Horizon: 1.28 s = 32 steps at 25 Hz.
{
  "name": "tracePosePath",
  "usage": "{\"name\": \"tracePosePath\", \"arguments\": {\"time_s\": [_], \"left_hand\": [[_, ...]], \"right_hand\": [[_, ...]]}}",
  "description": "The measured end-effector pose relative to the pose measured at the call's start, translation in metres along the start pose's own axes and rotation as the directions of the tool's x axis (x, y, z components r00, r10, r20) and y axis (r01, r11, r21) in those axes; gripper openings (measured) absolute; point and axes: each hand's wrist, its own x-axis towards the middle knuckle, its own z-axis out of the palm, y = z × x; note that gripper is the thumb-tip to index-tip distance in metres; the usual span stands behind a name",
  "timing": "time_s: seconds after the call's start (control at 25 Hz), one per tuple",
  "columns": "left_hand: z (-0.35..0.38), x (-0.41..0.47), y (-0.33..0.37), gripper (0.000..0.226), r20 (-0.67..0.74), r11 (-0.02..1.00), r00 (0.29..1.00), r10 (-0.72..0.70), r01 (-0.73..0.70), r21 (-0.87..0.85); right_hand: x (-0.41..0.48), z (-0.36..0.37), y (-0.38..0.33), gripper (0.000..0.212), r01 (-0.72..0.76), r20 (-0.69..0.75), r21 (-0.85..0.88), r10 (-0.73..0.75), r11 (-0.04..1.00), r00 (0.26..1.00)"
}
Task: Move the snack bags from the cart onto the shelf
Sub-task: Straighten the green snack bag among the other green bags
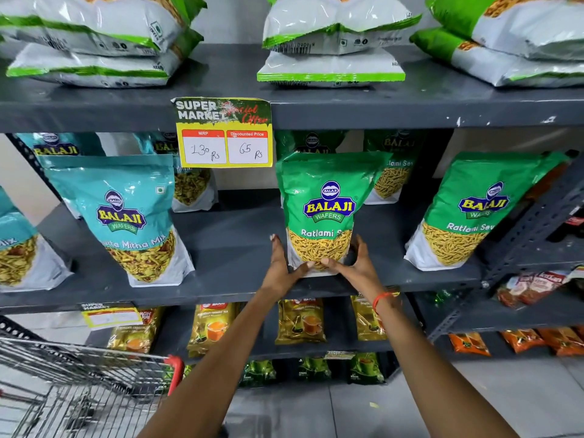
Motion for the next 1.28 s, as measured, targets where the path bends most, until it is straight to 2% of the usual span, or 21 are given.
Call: {"name": "tracePosePath", "arguments": {"time_s": [0.08,0.16,0.24,0.28,0.36,0.44,0.56,0.6,0.68,0.76,0.84,0.92,1.12,1.2,1.28], "left_hand": [[0.013,-0.012,0.01,0.1,-0.19,0.986,0.971,0.148,-0.13,0.107],[0.029,-0.022,0.022,0.089,-0.316,0.92,0.885,0.342,-0.248,0.303],[0.051,-0.025,0.035,0.075,-0.304,0.808,0.787,0.537,-0.377,0.453],[0.066,-0.023,0.043,0.069,-0.256,0.76,0.756,0.603,-0.447,0.472],[0.101,-0.014,0.058,0.062,-0.149,0.723,0.742,0.653,-0.553,0.414],[0.135,-0.002,0.071,0.062,-0.068,0.767,0.786,0.615,-0.576,0.283],[0.178,0.028,0.083,0.074,0.054,0.909,0.914,0.403,-0.406,0.089],[0.188,0.041,0.084,0.082,0.11,0.948,0.946,0.305,-0.312,0.057],[0.203,0.063,0.085,0.094,0.216,0.986,0.965,0.15,-0.162,0.039],[0.215,0.08,0.082,0.086,0.263,0.984,0.952,0.158,-0.174,0.038],[0.223,0.092,0.076,0.086,0.273,0.975,0.951,0.145,-0.185,0.126],[0.228,0.1,0.072,0.082,0.261,0.967,0.96,0.103,-0.158,0.199],[0.228,0.101,0.066,0.074,0.248,0.972,0.96,0.13,-0.173,0.161],[0.225,0.098,0.069,0.079,0.281,0.972,0.951,0.126,-0.175,0.159],[0.218,0.084,0.077,0.089,0.284,0.966,0.945,0.161,-0.21,0.153]], "right_hand": [[-0.012,0.001,-0.011,0.105,0.093,-0.161,-0.045,-0.099,0.995,0.982],[-0.022,-0.001,-0.019,0.088,0.226,-0.325,-0.087,-0.242,0.97,0.914],[-0.028,-0.009,-0.023,0.061,0.333,-0.431,-0.164,-0.371,0.929,0.823],[-0.029,-0.017,-0.022,0.048,0.345,-0.474,-0.182,-0.389,0.921,0.789],[-0.032,-0.036,-0.012,0.033,0.323,-0.553,-0.137,-0.343,0.936,0.759],[-0.035,-0.061,0.003,0.032,0.284,-0.641,-0.143,-0.307,0.948,0.703],[-0.027,-0.109,0.027,0.051,0.13,-0.74,-0.127,-0.182,0.983,0.648],[-0.023,-0.126,0.035,0.061,0.069,-0.745,-0.098,-0.119,0.993,0.656],[-0.013,-0.157,0.05,0.075,-0.04,-0.689,-0.01,0.022,0.999,0.724],[-0.003,-0.175,0.062,0.082,-0.075,-0.552,0.075,0.105,0.994,0.827],[0.004,-0.181,0.07,0.086,-0.093,-0.448,0.075,0.117,0.993,0.886],[0.009,-0.183,0.074,0.084,-0.075,-0.435,0.059,0.093,0.995,0.896],[0.009,-0.183,0.078,0.085,-0.007,-0.413,0.071,0.036,0.997,0.91],[0.007,-0.181,0.076,0.09,-0.034,-0.403,0.043,0.049,0.998,0.914],[0.001,-0.173,0.069,0.091,-0.085,-0.474,-0.046,0.053,0.995,0.879]]}}
